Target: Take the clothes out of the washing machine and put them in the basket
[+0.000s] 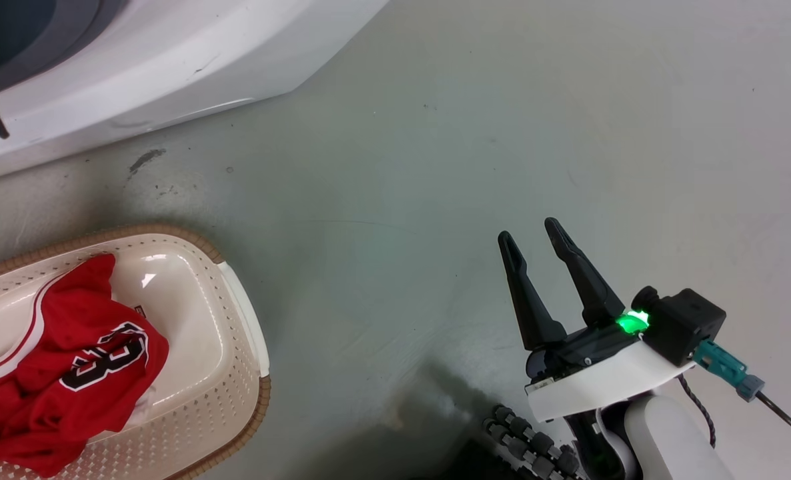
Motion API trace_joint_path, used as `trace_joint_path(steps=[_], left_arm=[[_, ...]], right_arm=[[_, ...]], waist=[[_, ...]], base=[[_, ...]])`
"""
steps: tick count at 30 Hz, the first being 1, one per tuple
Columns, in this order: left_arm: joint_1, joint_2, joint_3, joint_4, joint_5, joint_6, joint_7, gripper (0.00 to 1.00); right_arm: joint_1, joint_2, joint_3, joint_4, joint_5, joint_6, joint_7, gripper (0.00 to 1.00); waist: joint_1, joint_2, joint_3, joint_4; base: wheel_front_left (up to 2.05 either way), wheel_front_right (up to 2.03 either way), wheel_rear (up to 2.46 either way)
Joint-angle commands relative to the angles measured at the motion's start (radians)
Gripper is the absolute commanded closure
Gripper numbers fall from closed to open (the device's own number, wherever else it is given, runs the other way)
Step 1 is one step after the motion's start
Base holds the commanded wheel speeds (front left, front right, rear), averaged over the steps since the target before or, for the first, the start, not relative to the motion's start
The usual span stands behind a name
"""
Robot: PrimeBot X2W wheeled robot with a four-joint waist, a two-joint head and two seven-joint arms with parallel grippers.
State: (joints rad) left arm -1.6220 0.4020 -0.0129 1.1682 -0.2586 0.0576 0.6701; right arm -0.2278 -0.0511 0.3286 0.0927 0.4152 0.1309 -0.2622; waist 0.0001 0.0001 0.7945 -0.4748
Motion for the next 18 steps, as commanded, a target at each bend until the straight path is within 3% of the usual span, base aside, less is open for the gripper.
trace_joint_path(steps=[1, 7, 18], left_arm=[[0.024, -0.014, -0.006, 0.003, -0.001, 0.004, 0.016, 1.00], [0.057, 0.002, -0.018, -0.078, 0.015, 0.036, -0.089, 1.00], [0.266, -0.036, -0.027, -0.204, 0.015, 0.013, -0.589, 1.00]], right_arm=[[-0.015, 0.002, 0.004, -0.002, 0.011, 0.000, -0.004, 0.00], [-0.024, 0.001, 0.006, 0.007, 0.015, 0.000, -0.004, 0.00], [-0.004, 0.001, -0.052, 0.019, -0.033, 0.000, -0.004, 0.00]], waist=[[-0.0001, -0.0001, -0.003, 0.001], [-0.0001, -0.0001, -0.019, 0.006], [-0.0001, -0.0001, -0.138, 0.077]], base=[[0.00, 0.00, 0.00], [0.00, 0.00, 0.00], [0.00, 0.00, 0.00]])
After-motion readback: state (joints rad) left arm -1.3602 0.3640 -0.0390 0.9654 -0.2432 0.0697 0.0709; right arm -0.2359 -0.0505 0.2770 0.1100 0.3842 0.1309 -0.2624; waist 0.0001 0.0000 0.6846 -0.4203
